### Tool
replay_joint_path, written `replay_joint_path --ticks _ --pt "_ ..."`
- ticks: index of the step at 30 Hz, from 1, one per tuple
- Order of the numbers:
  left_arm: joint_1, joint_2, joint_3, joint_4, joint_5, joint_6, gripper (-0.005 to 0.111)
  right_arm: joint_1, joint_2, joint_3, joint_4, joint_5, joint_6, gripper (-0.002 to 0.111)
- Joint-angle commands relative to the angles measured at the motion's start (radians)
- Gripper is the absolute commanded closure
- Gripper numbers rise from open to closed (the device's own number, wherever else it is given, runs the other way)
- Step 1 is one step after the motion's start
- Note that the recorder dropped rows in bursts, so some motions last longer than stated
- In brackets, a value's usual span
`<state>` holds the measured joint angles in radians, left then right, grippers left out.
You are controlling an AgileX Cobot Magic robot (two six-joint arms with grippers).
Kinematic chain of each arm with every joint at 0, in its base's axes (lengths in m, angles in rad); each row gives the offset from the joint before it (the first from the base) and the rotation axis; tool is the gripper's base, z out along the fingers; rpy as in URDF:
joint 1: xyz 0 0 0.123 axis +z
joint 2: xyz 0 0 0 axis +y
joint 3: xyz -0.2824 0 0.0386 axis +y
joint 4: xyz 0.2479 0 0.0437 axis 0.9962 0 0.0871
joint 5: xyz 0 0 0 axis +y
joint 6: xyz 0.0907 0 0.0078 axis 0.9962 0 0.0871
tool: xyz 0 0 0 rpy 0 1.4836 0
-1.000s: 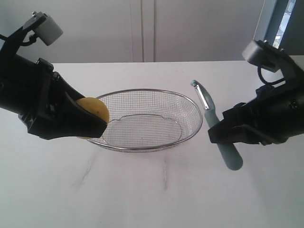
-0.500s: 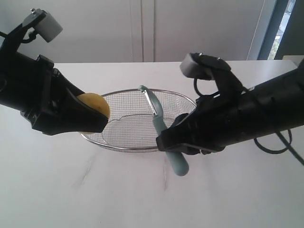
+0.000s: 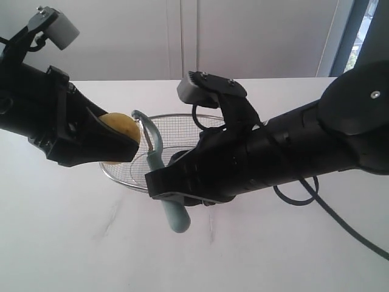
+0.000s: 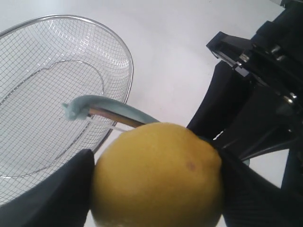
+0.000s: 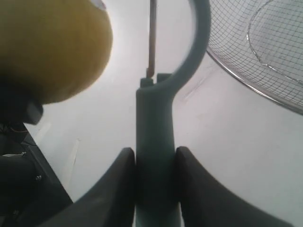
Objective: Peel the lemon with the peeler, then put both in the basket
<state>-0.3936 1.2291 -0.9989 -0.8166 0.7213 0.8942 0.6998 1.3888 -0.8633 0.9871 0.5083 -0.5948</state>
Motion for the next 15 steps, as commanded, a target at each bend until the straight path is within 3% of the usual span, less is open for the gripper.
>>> replay_joint_path --ticks 1,15 --pt "0.003 -0.011 0.002 -0.036 0.006 -0.003 0.107 0.009 0.000 -0.004 0.014 -0.028 -0.003 0.108" --pt "0.003 -0.011 0.002 -0.034 0.001 -0.001 0.107 0.009 0.000 -0.004 0.025 -0.024 -0.003 0.108"
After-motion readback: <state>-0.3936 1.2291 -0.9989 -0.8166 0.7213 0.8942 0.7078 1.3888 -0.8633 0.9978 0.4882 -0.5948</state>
